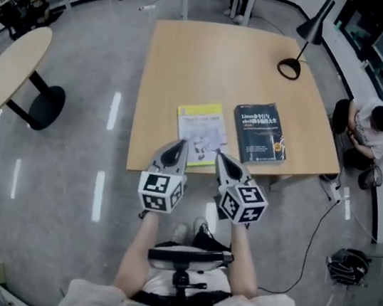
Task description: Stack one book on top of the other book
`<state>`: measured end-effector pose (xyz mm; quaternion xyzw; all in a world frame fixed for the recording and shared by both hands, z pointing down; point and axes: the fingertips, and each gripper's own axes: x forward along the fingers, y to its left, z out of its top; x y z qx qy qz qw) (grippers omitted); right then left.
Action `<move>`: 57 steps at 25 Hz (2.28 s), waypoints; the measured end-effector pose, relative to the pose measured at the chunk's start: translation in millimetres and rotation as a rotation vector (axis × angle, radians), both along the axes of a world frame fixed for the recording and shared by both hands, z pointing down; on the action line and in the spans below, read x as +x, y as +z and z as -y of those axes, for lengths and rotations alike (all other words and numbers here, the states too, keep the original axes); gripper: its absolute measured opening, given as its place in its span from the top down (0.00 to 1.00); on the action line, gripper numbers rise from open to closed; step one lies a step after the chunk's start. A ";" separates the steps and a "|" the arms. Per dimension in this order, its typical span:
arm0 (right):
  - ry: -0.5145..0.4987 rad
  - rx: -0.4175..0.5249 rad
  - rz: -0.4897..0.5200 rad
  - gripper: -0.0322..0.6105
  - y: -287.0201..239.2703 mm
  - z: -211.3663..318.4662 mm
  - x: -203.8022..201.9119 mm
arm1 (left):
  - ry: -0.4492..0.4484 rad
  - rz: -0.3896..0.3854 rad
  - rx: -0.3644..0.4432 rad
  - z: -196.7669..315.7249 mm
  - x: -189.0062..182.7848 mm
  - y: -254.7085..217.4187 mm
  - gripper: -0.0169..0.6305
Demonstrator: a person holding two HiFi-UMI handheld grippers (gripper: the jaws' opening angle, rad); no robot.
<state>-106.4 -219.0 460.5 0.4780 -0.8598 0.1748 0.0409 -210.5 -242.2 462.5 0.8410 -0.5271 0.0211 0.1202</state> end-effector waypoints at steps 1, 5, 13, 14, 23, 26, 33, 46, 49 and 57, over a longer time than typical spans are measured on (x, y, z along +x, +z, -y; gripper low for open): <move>0.005 -0.018 -0.003 0.95 6.3 8.0 3.9 | 0.007 -0.002 -0.027 4.9 3.7 10.0 0.96; -0.017 -0.070 -0.055 0.95 33.2 36.9 10.9 | -0.016 -0.011 -0.120 25.0 9.0 45.6 0.96; -0.037 -0.223 -0.135 0.95 110.7 61.3 8.8 | -0.090 0.034 -0.308 38.1 5.2 117.1 0.96; -0.036 -0.250 -0.136 0.95 119.6 61.4 9.3 | -0.089 0.044 -0.327 37.5 6.8 124.5 0.96; -0.078 -0.409 -0.230 0.95 176.6 82.2 11.9 | -0.116 0.053 -0.572 44.5 16.1 177.1 0.96; -0.107 -0.427 -0.305 0.95 192.5 83.3 8.8 | -0.115 0.099 -0.673 38.8 17.7 202.1 0.96; -0.096 -0.410 -0.354 0.95 190.0 83.7 11.6 | -0.108 0.129 -0.625 42.4 19.7 202.8 0.96; -0.113 -0.435 -0.311 0.95 190.9 36.4 10.9 | -0.065 0.127 -0.639 0.5 22.7 204.7 0.96; -0.103 -0.423 -0.313 0.95 188.1 28.6 11.8 | -0.055 0.128 -0.637 -11.5 24.3 204.2 0.96; -0.088 -0.415 -0.340 0.95 194.0 3.8 19.8 | -0.019 0.119 -0.651 -38.3 36.2 211.1 0.96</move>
